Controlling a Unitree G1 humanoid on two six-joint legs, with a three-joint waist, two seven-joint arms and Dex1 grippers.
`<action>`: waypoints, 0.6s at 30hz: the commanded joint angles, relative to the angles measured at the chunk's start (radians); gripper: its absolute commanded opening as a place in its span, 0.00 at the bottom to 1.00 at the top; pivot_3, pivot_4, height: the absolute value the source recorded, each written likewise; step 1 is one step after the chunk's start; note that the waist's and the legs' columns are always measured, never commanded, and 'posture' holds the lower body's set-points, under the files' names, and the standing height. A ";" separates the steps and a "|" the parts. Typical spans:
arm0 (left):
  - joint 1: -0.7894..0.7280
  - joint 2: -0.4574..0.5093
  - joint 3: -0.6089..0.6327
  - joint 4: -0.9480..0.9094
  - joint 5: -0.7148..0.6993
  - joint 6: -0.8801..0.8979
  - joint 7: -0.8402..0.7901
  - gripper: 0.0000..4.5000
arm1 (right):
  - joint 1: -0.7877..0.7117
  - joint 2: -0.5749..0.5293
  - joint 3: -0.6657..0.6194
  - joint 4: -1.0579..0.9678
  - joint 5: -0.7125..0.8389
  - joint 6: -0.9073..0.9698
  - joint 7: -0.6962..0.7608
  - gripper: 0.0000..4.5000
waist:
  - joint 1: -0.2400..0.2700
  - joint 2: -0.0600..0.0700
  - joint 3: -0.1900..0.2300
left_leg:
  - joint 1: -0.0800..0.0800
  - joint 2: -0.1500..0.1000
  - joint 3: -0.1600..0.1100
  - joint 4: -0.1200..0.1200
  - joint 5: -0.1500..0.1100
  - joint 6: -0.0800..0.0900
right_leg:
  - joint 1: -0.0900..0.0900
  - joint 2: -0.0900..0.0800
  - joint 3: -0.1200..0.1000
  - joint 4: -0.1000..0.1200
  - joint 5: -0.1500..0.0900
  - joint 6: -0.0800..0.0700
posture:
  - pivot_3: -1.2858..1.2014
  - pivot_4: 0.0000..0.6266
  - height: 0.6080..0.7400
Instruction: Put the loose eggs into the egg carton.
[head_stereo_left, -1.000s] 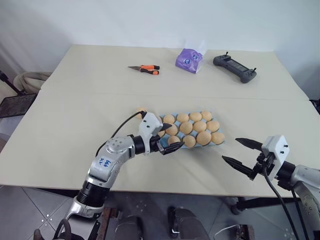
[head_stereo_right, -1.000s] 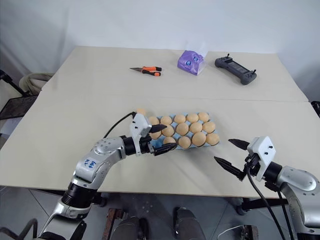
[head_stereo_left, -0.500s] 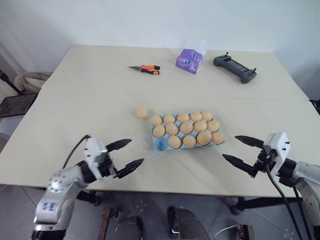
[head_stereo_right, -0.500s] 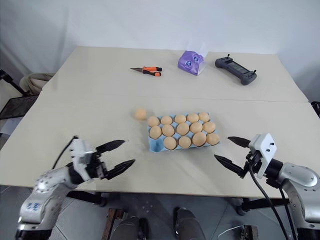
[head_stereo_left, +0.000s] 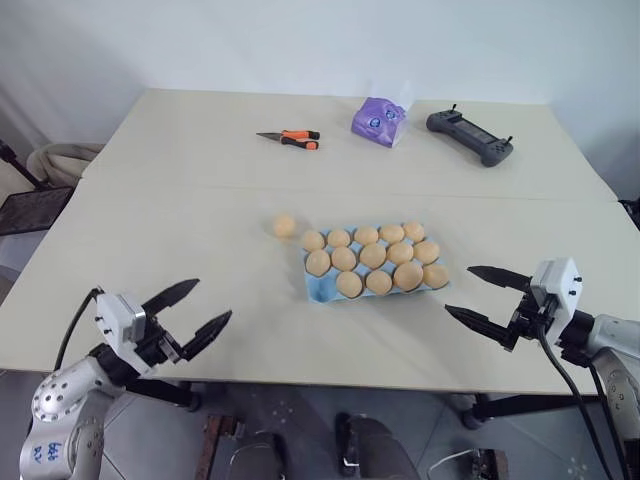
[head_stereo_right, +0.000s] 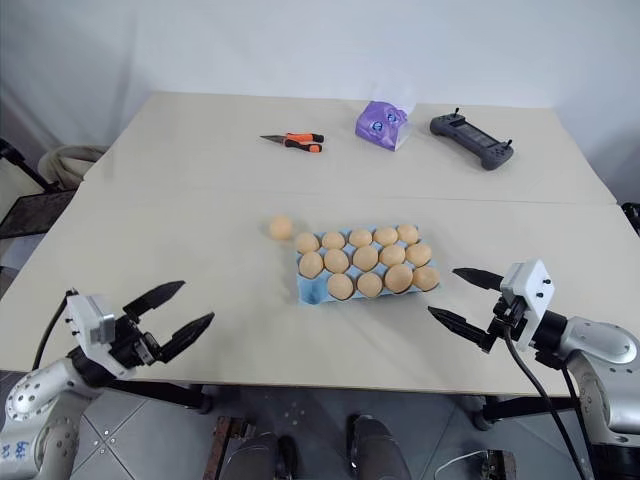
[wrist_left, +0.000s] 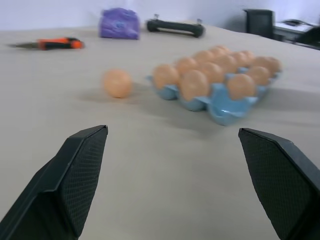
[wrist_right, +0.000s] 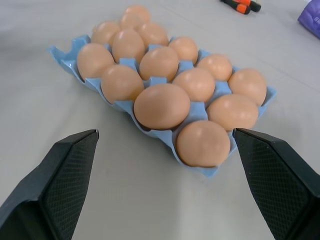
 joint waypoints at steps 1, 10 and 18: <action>-0.119 0.035 0.025 0.056 0.003 -0.025 0.037 0.99 | 0.001 -0.013 -0.029 -0.007 0.017 -0.014 0.004 1.00 | 0.002 0.000 0.000 | 0.000 0.000 0.000 0.000 0.000 0.000 | 0.000 0.000 0.000 0.000 0.000 0.000 | 0.52 0.24 1.00; -0.506 0.056 -0.144 0.326 0.130 0.003 0.069 0.99 | -0.002 0.013 0.009 -0.023 -0.013 -0.007 -0.051 1.00 | 0.000 0.000 0.000 | 0.000 0.000 0.003 0.000 0.000 0.003 | 0.000 0.000 0.000 0.001 0.007 0.013 | 0.52 0.24 1.00; -0.803 -0.020 -0.277 0.731 0.257 0.033 0.118 0.99 | 0.022 0.021 0.014 -0.043 -0.022 -0.010 -0.087 1.00 | 0.001 0.000 0.000 | 0.000 0.002 0.002 0.000 0.000 0.001 | -0.002 0.003 -0.001 0.003 0.006 0.011 | 0.52 0.24 1.00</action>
